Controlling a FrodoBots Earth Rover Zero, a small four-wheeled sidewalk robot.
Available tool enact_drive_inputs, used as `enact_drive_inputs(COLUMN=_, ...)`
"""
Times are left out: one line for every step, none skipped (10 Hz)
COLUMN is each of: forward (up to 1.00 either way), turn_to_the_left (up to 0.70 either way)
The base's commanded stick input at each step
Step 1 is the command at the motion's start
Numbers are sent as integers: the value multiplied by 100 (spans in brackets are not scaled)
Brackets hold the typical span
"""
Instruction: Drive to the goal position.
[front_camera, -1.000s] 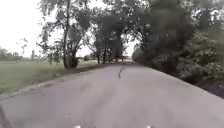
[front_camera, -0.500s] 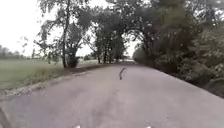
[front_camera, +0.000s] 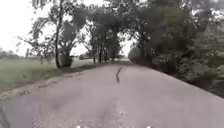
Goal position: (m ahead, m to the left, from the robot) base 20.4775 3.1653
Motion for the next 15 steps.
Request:
enact_drive_inputs(forward=70, turn_to_the_left=0)
enact_drive_inputs(forward=70, turn_to_the_left=0)
enact_drive_inputs(forward=70, turn_to_the_left=0)
enact_drive_inputs(forward=70, turn_to_the_left=0)
enact_drive_inputs(forward=70, turn_to_the_left=0)
enact_drive_inputs(forward=70, turn_to_the_left=0)
enact_drive_inputs(forward=70, turn_to_the_left=0)
enact_drive_inputs(forward=70, turn_to_the_left=0)
enact_drive_inputs(forward=70, turn_to_the_left=0)
enact_drive_inputs(forward=70, turn_to_the_left=1)
enact_drive_inputs(forward=70, turn_to_the_left=2)
enact_drive_inputs(forward=70, turn_to_the_left=3)
enact_drive_inputs(forward=70, turn_to_the_left=4)
enact_drive_inputs(forward=70, turn_to_the_left=5)
enact_drive_inputs(forward=70, turn_to_the_left=8)
